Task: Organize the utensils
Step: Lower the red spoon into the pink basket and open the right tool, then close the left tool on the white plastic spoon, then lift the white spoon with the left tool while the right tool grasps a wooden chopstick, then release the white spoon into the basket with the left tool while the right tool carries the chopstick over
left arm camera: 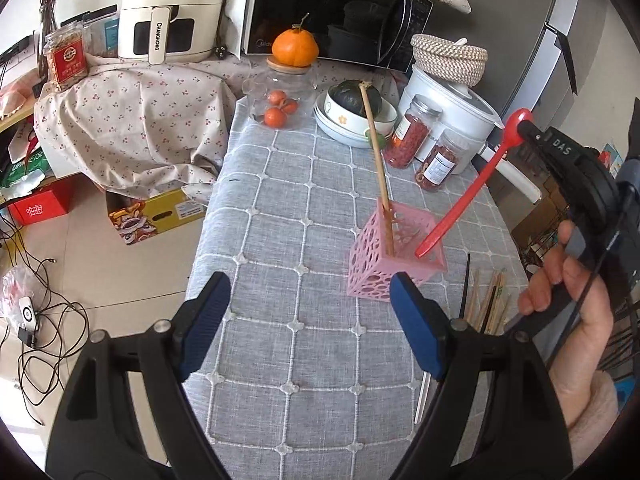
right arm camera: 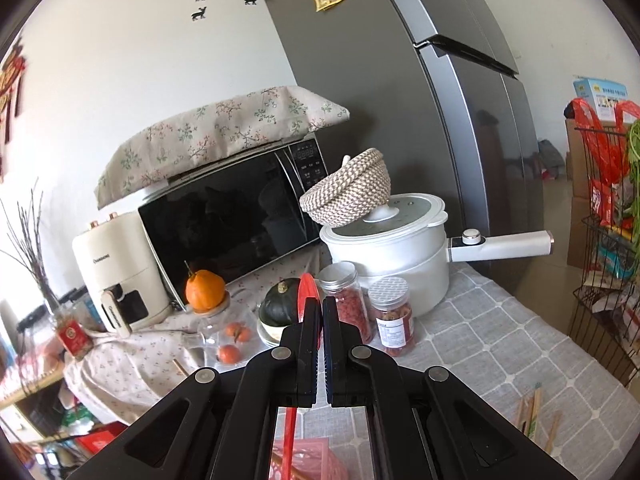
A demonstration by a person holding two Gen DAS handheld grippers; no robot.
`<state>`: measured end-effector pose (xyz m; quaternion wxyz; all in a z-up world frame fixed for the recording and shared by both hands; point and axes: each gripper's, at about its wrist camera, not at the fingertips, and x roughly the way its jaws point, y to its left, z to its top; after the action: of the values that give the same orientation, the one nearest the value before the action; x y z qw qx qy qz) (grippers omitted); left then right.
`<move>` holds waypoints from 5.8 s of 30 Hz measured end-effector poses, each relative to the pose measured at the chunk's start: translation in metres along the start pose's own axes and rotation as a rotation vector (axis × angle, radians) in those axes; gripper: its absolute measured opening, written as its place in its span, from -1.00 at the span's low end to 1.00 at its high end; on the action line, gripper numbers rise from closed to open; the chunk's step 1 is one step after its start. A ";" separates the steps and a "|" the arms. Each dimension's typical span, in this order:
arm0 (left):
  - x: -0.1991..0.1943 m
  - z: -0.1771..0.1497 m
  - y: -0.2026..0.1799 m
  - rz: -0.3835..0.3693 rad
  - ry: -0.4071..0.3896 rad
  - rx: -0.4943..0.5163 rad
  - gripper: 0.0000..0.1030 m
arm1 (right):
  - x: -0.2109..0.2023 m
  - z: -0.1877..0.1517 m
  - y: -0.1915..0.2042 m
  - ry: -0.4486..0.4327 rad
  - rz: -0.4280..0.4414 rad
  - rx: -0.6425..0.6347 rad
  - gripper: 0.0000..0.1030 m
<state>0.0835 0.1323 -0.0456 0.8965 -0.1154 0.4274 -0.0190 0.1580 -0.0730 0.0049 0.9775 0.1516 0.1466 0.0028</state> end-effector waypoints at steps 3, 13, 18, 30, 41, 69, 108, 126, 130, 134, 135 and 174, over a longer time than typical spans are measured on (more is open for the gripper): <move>0.002 -0.001 0.001 0.009 0.003 0.017 0.59 | 0.007 -0.012 0.008 -0.006 -0.027 -0.030 -0.96; 0.009 -0.002 0.001 0.019 0.004 0.038 0.59 | 0.036 -0.047 0.004 0.114 -0.054 -0.017 -0.92; 0.007 -0.003 -0.005 0.005 -0.006 0.050 0.59 | 0.034 -0.043 -0.001 0.169 -0.002 0.002 -0.74; 0.021 -0.017 -0.025 -0.039 0.079 0.061 0.64 | -0.009 -0.004 -0.048 0.289 0.032 -0.041 0.14; 0.042 -0.036 -0.066 -0.062 0.200 0.163 0.72 | -0.028 -0.012 -0.120 0.476 -0.048 -0.108 0.46; 0.134 -0.056 -0.176 -0.074 0.379 0.343 -0.15 | -0.012 -0.066 -0.228 0.848 -0.186 -0.083 0.49; 0.068 -0.020 -0.158 -0.150 0.125 0.283 -0.33 | 0.027 -0.080 -0.250 0.951 -0.233 0.063 0.47; 0.033 -0.019 -0.122 -0.173 0.069 0.264 -0.37 | 0.057 -0.105 -0.216 1.010 -0.355 -0.084 -0.60; 0.028 -0.016 -0.115 -0.187 0.052 0.241 -0.47 | 0.054 -0.104 -0.221 1.004 -0.308 -0.057 -0.85; 0.026 -0.015 -0.109 -0.214 0.059 0.212 -0.80 | 0.050 -0.099 -0.233 0.989 -0.256 0.003 -0.88; 0.026 -0.015 -0.108 -0.219 0.064 0.208 -0.80 | 0.048 -0.097 -0.234 0.981 -0.242 0.014 -0.88; -0.015 0.035 -0.057 -0.362 -0.236 -0.098 -0.81 | -0.066 0.030 -0.156 0.533 0.153 0.031 -0.88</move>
<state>0.1046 0.0859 -0.0006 0.9155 -0.2350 0.2923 -0.1454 0.0970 -0.2340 0.0051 0.8990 0.1710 0.3867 0.1140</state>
